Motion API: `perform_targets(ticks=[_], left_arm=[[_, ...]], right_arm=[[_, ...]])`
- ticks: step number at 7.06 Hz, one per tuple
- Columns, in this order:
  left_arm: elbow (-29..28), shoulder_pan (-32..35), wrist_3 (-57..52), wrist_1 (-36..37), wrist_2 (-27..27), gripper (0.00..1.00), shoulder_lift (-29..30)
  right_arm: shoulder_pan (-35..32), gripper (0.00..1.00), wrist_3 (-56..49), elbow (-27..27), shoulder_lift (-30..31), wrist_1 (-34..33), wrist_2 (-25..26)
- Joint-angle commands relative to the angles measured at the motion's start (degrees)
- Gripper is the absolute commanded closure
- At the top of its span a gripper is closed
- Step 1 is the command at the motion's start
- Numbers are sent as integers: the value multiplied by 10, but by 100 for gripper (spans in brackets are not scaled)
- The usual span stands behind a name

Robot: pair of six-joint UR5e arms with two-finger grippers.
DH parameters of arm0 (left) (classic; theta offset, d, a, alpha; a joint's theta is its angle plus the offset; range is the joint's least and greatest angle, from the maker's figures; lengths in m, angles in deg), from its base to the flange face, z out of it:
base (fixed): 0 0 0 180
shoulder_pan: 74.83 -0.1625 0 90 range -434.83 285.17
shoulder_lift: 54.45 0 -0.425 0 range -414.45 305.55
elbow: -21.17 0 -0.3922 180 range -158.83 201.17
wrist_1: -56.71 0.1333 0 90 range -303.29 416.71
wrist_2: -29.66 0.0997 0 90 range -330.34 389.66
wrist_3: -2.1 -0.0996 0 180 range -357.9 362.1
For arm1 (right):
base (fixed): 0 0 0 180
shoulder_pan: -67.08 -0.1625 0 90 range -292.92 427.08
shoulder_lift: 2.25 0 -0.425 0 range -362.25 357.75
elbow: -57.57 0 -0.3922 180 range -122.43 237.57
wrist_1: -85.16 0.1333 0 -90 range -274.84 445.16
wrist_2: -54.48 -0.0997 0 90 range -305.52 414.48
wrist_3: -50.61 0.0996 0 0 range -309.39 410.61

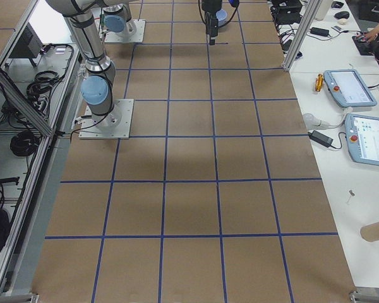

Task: Stack green bowl on blue bowl

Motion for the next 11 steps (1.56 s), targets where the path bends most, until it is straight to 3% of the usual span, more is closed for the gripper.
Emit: perform_targets(ticks=[1, 9, 11], left_arm=[[0, 0, 0, 0, -3, 0, 1], [11, -1, -4, 3, -5, 0, -12], [12, -21, -86, -2, 0, 0, -14]], right_arm=[[0, 0, 0, 0, 0, 0, 0], [0, 0, 0, 0, 0, 0, 0], [0, 0, 0, 0, 0, 0, 0]])
